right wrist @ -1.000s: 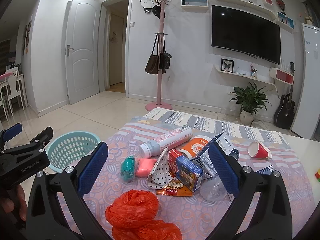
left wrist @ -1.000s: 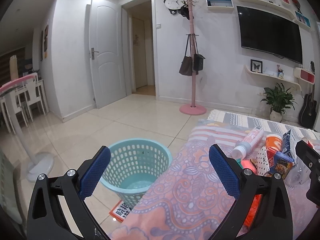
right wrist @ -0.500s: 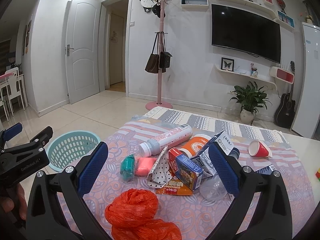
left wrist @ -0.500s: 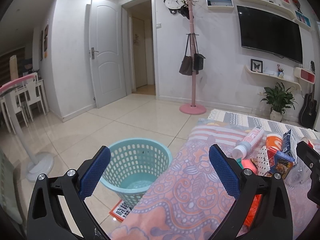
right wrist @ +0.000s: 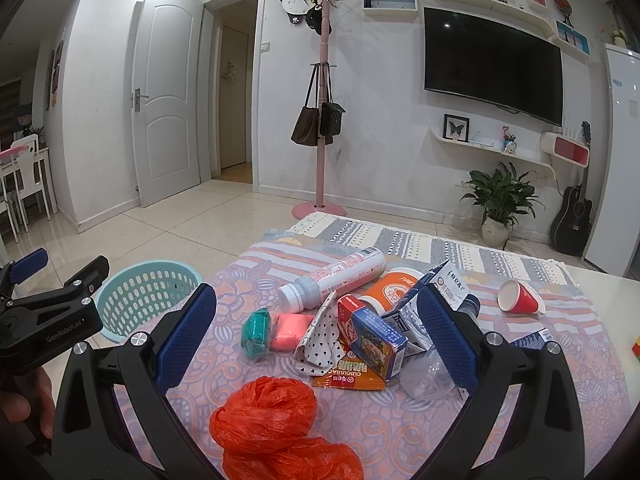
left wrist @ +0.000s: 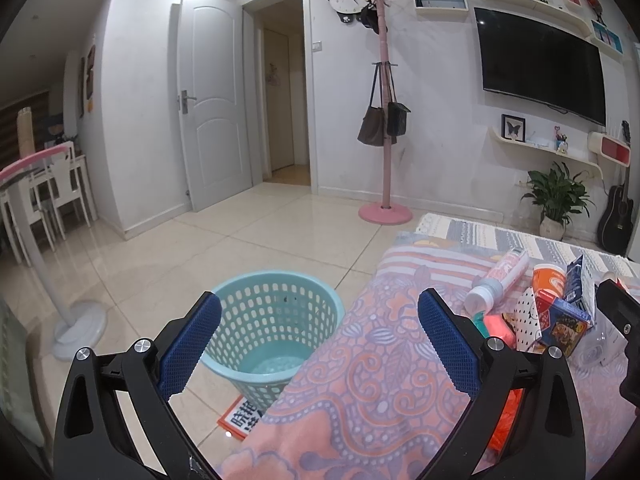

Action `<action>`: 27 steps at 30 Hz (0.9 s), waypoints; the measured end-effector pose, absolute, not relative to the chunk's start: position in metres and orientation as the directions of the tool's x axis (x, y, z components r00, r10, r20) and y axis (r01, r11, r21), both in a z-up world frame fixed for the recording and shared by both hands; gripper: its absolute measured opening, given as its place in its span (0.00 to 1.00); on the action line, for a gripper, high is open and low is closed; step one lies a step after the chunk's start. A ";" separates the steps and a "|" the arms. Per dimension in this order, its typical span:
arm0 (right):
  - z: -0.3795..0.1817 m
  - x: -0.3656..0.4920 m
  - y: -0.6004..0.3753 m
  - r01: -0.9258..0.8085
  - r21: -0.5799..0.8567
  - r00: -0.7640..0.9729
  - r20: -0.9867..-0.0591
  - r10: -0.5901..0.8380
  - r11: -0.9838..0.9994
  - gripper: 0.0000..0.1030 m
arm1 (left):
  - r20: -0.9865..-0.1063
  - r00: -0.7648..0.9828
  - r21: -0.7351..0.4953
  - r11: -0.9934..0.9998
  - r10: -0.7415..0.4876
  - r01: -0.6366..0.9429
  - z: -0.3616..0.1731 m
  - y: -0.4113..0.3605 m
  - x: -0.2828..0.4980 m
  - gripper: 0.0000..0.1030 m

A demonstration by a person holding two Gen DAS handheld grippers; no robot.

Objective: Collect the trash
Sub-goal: 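Grasp the teal packet with the left tool while the right tool grasps the blue milk carton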

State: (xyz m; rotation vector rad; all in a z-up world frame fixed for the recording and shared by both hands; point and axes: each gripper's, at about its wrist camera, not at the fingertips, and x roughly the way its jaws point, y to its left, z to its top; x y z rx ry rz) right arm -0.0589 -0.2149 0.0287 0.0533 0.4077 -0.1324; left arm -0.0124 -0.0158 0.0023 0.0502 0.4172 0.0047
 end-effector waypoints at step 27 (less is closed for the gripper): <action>0.007 -0.106 -0.377 0.506 0.051 0.771 -0.474 -0.425 0.861 0.68 | -0.762 0.465 -0.317 0.886 -0.451 0.340 -0.076 -0.114 0.091 0.79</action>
